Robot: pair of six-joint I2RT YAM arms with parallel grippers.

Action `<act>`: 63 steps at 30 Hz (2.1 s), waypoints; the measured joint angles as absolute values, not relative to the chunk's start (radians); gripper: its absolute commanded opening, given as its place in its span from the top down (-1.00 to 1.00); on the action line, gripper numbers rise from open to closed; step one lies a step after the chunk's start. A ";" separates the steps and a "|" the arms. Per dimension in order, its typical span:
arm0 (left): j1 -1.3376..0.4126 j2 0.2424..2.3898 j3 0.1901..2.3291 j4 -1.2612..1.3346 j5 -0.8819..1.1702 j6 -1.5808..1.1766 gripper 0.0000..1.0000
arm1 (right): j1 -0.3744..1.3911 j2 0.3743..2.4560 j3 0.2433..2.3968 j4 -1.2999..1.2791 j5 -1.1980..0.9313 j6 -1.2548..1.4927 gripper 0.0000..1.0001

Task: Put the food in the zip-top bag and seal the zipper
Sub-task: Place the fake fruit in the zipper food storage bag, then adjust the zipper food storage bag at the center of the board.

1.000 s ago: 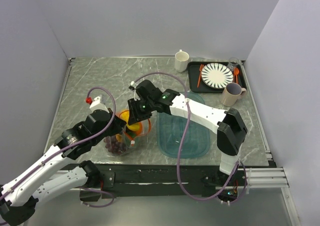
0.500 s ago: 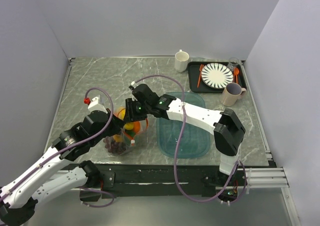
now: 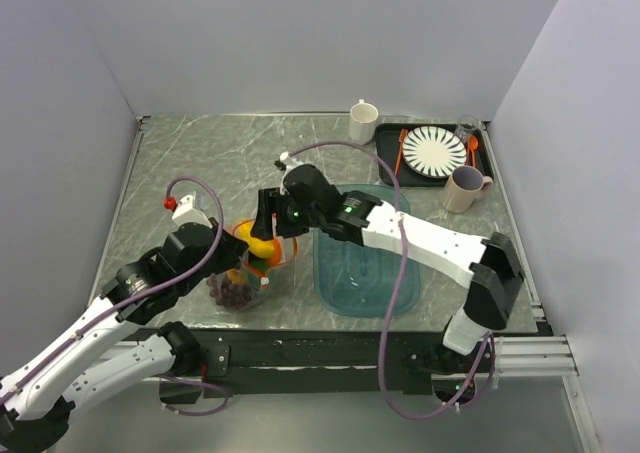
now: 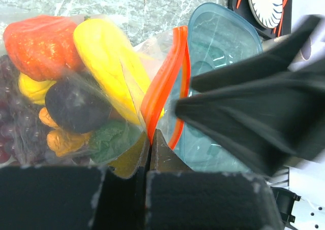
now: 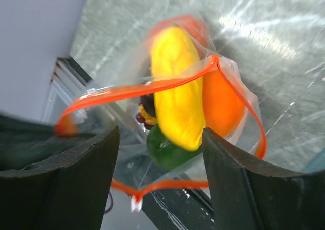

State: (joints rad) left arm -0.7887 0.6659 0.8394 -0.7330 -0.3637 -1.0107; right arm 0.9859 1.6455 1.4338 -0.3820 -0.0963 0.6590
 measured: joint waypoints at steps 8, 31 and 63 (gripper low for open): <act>-0.789 0.662 0.839 -0.738 -0.365 -1.011 0.98 | 0.982 1.507 1.373 -0.458 0.045 0.662 -0.40; -0.789 0.659 0.840 -0.746 -0.371 -1.011 0.98 | 0.940 1.523 1.150 -0.397 -0.047 0.759 -0.22; -0.789 0.712 0.840 -0.700 -0.298 -0.982 0.89 | 0.883 1.458 1.092 -0.148 -0.363 0.791 1.00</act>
State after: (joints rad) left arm -0.7887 0.7116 0.8398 -0.7002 -0.2977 -0.9825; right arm 0.8829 1.4578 1.0924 -0.1478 -0.3634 0.7910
